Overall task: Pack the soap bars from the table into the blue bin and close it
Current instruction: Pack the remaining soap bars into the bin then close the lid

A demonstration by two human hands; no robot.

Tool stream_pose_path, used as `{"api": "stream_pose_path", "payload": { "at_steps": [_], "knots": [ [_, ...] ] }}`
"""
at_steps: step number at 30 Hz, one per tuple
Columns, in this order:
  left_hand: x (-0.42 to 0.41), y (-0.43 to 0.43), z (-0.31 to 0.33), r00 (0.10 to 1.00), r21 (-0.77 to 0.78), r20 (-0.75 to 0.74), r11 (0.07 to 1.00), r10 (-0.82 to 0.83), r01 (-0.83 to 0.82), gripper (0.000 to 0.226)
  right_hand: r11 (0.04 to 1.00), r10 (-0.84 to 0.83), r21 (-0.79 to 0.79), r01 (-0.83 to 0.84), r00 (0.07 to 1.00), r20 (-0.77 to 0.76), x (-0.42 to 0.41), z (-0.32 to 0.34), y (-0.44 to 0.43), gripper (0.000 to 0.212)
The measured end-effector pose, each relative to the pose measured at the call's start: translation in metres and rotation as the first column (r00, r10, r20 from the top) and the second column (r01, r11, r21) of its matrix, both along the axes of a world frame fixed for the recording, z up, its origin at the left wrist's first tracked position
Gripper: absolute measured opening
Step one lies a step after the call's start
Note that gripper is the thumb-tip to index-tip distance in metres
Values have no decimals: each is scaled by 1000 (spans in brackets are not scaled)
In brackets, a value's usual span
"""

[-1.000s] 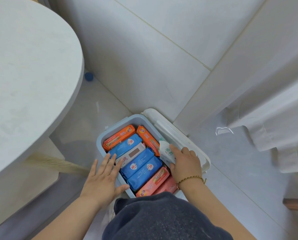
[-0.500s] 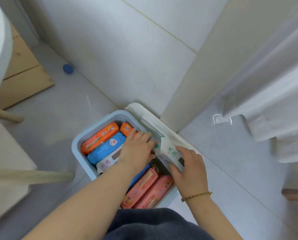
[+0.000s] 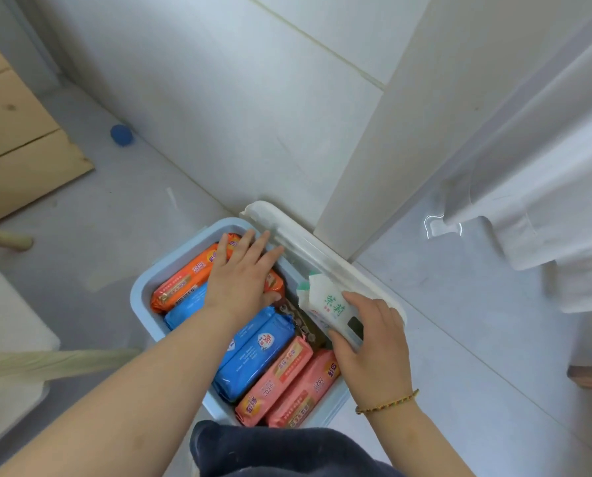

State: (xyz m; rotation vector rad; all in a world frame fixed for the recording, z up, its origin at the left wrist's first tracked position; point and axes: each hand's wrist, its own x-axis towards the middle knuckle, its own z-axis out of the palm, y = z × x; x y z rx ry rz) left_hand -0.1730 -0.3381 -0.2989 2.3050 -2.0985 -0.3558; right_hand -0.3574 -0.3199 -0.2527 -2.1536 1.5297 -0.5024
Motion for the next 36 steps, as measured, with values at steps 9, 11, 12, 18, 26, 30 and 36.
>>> {"api": "stream_pose_path", "payload": {
  "at_steps": [9, 11, 12, 18, 26, 30, 36],
  "knots": [
    [20, -5, 7, 995, 61, -5, 993, -97, 97, 69, 997, 40, 77, -28, 987, -153, 27, -11, 1, 46],
    [25, -7, 9, 992, 60, 13, 990, -125, 124, 64, 996, 68, 76, -52, 971, -230, 33, -15, 0, 45],
    [26, -8, 10, 991, 60, 15, 990, -132, 131, 63, 995, 79, 85, -58, 957, -279, 36, -16, -1, 44],
    [16, -4, 9, 996, 114, -60, 991, -64, 70, 74, 990, 79, -82, -115, 930, -358, 49, -15, -3, 45],
    [16, 18, 14, 945, 59, -325, 997, -27, 49, 61, 960, 210, -92, -265, 896, -392, 44, -30, 2, 37],
    [2, 36, 11, 939, 34, -239, 964, -249, 264, 60, 964, 216, -46, -262, 872, -438, 35, -28, 15, 43],
    [-10, 58, -3, 927, 199, -134, 907, -351, 372, 54, 925, 349, 326, -195, 776, -526, 12, -27, 41, 60]
  ]
}}
